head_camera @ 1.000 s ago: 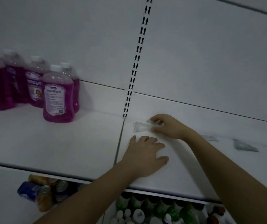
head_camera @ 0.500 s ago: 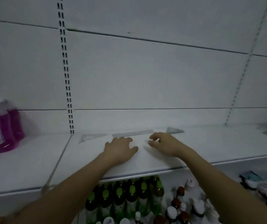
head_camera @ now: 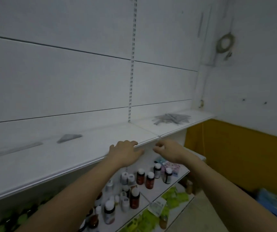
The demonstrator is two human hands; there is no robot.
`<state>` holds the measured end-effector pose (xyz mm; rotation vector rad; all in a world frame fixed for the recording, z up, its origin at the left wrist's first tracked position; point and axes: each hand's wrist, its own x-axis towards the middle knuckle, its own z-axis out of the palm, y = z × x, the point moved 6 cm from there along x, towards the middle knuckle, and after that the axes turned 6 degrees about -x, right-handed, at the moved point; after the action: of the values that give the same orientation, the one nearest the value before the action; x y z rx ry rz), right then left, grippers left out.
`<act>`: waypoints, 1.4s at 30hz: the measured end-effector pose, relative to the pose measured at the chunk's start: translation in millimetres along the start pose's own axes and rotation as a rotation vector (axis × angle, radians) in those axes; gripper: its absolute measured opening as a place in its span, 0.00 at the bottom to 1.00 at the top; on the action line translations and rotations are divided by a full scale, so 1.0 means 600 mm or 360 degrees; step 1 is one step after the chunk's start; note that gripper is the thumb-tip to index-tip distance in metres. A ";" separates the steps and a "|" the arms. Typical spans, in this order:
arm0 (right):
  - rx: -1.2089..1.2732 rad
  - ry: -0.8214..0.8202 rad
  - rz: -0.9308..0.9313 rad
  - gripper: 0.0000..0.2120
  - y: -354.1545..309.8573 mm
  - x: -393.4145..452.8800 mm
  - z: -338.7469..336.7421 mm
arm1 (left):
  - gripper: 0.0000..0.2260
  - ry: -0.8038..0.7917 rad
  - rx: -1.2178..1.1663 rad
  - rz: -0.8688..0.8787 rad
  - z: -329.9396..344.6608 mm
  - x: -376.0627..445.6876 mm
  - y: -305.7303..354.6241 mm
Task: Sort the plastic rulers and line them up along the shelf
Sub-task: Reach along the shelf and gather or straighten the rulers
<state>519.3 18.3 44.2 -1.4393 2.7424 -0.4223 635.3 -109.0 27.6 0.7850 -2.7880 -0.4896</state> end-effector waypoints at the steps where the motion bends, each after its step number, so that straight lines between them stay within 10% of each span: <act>1: 0.0012 0.0003 0.0034 0.20 0.035 -0.008 -0.012 | 0.27 -0.0017 0.0009 0.0035 0.012 0.013 0.035; 26: -0.0083 0.0032 0.0343 0.24 0.601 0.294 -0.075 | 0.23 -0.0019 -0.0092 0.0208 0.245 0.554 0.342; 42: 0.0261 -0.0009 -0.0143 0.19 0.794 0.633 -0.060 | 0.18 0.0285 -0.0062 -0.0113 0.275 0.884 0.370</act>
<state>-88.1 -23.9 4.2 -1.5228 2.5756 -0.6285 40.4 -172.2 11.9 0.8756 -2.5865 -0.4600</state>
